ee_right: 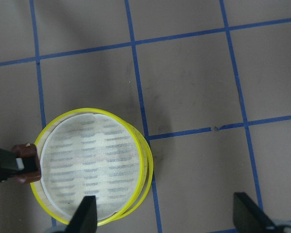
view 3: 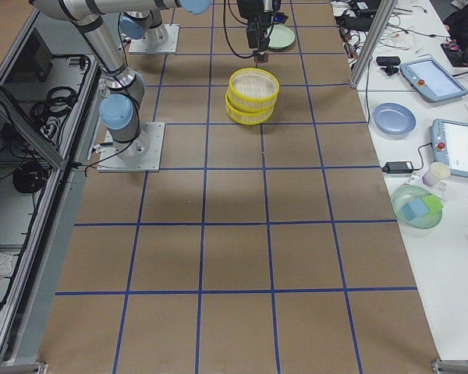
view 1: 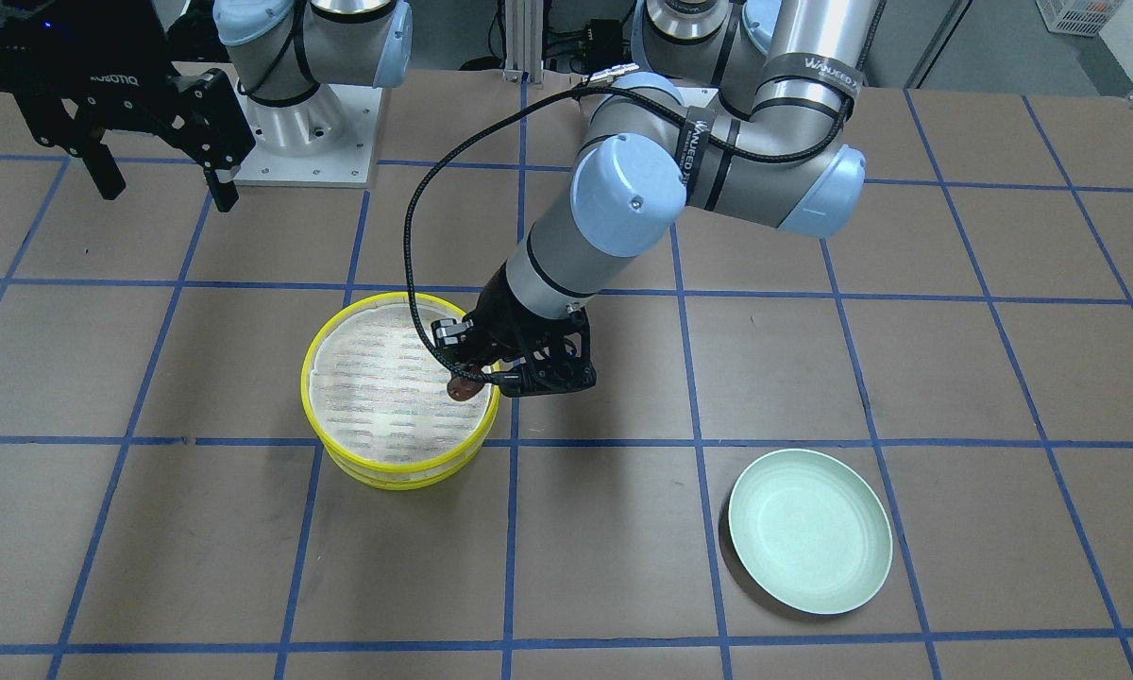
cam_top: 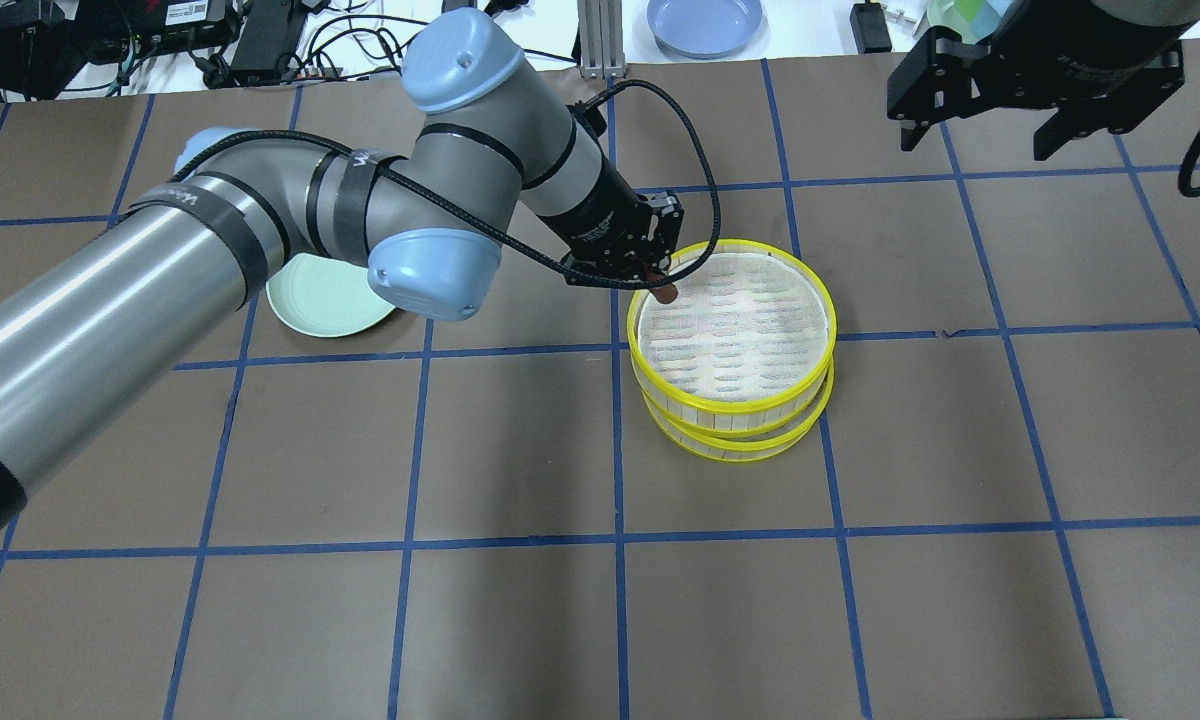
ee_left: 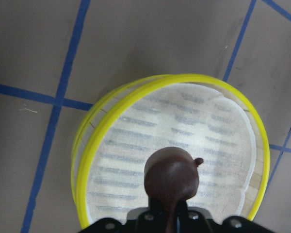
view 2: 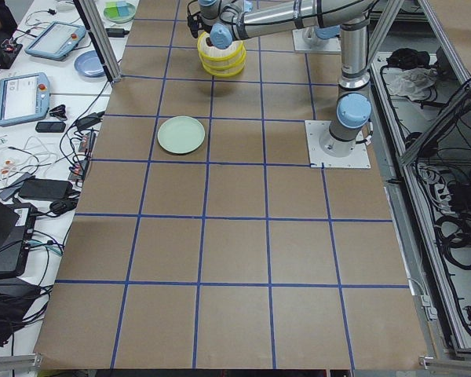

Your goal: Stack buns with steamer

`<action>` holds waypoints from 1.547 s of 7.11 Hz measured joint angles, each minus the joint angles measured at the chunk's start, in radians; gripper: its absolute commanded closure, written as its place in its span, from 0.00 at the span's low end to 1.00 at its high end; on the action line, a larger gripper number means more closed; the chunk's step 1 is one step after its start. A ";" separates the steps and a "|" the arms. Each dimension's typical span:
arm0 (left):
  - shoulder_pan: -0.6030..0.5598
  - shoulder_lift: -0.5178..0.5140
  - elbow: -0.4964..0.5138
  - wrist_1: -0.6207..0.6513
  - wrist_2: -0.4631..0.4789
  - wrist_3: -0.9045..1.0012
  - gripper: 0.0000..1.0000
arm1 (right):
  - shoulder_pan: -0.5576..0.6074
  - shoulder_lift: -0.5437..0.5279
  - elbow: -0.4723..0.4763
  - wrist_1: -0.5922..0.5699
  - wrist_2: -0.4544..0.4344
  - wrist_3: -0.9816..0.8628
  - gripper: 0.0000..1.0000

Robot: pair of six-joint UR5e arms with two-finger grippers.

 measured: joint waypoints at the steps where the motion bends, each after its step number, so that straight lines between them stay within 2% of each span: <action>1: -0.022 -0.006 -0.012 0.018 -0.008 -0.025 0.00 | 0.002 0.000 0.001 0.045 0.009 -0.001 0.00; 3: -0.037 -0.011 -0.018 0.025 -0.012 -0.057 0.00 | -0.003 0.009 -0.005 0.107 0.007 -0.014 0.00; 6: -0.041 -0.009 -0.012 0.024 -0.009 -0.067 0.00 | -0.002 0.077 -0.103 0.143 0.006 -0.059 0.00; 8: -0.033 0.003 -0.003 0.012 0.004 -0.042 0.00 | 0.002 0.086 -0.098 0.152 0.011 -0.068 0.00; 9: -0.013 0.016 0.010 -0.018 0.032 0.012 0.00 | 0.002 0.081 -0.087 0.153 0.013 -0.075 0.00; 11: 0.061 0.054 0.083 -0.192 0.194 0.239 0.00 | 0.003 0.070 -0.074 0.155 0.011 -0.084 0.00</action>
